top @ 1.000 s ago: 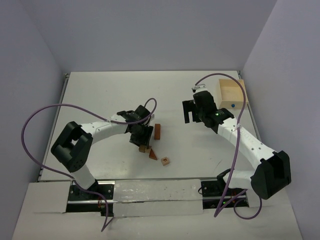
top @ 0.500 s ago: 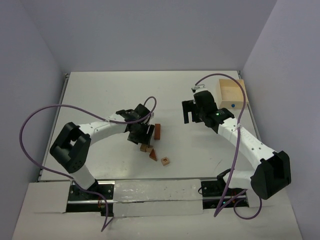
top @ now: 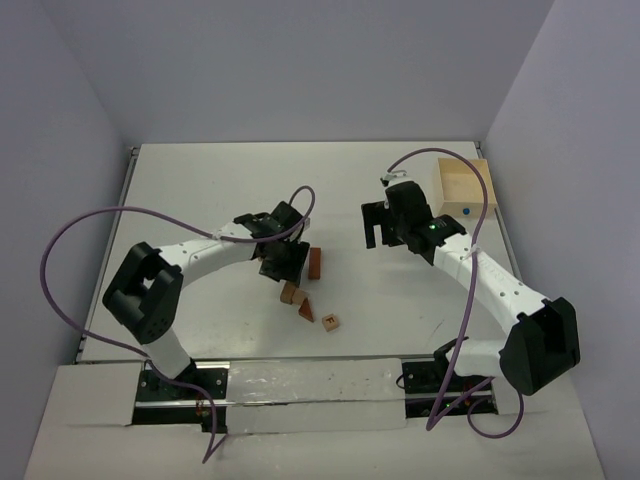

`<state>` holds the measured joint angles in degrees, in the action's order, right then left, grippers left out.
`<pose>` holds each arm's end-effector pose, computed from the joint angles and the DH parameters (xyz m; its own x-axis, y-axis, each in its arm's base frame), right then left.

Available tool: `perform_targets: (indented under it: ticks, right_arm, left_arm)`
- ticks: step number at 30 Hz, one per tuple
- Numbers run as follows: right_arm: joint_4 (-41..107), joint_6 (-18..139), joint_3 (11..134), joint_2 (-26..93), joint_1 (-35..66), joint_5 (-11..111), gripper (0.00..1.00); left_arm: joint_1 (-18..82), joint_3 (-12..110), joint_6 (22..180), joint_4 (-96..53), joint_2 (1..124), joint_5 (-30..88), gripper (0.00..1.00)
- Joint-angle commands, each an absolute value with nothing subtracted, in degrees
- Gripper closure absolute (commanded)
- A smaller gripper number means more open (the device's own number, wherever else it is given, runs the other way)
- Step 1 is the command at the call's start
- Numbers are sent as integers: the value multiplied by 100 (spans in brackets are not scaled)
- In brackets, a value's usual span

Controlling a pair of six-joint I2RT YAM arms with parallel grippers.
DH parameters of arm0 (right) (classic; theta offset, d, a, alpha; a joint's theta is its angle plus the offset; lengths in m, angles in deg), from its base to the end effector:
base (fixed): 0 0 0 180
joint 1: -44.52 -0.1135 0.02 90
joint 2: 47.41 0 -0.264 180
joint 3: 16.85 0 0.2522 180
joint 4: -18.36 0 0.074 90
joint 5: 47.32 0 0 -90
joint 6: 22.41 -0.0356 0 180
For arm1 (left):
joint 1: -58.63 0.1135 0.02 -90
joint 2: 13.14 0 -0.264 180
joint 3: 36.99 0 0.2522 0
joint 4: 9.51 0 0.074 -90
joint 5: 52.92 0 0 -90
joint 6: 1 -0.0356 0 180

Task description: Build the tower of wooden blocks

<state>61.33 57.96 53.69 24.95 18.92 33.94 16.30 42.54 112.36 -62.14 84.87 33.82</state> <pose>0.2454 0.1116 0.2802 -0.6816 -0.1432 -0.7176 -0.2189 0.9757 0.0132 0.2437 -0.2247 0.1913 -0.9141 0.2972 -0.2759 0.3524 0.9188 -0.1778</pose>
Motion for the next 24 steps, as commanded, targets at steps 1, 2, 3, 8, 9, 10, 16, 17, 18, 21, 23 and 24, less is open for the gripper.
perform_targets:
  ticks: [1, 2, 3, 8, 9, 10, 16, 17, 18, 21, 23, 24]
  right_arm:
    - [6031, 5739, 5510, 2426, 1924, 3404, 0]
    - [6027, 5749, 5500, 2419, 1927, 3401, 0]
    - [6026, 5757, 5493, 2414, 1930, 3400, 0]
    - [6033, 5740, 5501, 2414, 1930, 3451, 0]
    - [6033, 5739, 5494, 2414, 1930, 3458, 0]
    - [6038, 5739, 5497, 2414, 1930, 3464, 0]
    - [6043, 5739, 5466, 2379, 1930, 3477, 0]
    - [6050, 5740, 5466, 2377, 1930, 3479, 0]
    - [6044, 5747, 5466, 2364, 1930, 3492, 0]
    - [6048, 5745, 5457, 2370, 1930, 3495, 0]
    - [6046, 5731, 5461, 2366, 1930, 3499, 0]
    - [6051, 5731, 5466, 2361, 1934, 3504, 0]
  left_arm:
    - [1702, 4454, 11273, -6309, 8771, 3377, 39]
    - [1709, 4454, 11273, -6309, 8816, 3390, 41]
    - [1714, 4450, 11272, -6308, 8857, 3404, 42]
    - [1714, 4375, 11256, -6291, 8917, 3496, 46]
    - [1721, 4367, 11263, -6277, 8910, 3504, 46]
    - [1728, 4370, 11260, -6273, 8913, 3506, 46]
    - [1838, 4436, 11257, -6256, 8908, 3480, 49]
    - [1849, 4437, 11264, -6255, 8908, 3482, 49]
    - [1875, 4450, 11257, -6249, 8908, 3501, 50]
    - [1986, 4497, 11259, -6241, 8954, 3541, 50]
    - [2052, 4528, 11256, -6273, 9013, 3484, 50]
    - [2057, 4537, 11252, -6286, 9022, 3505, 51]
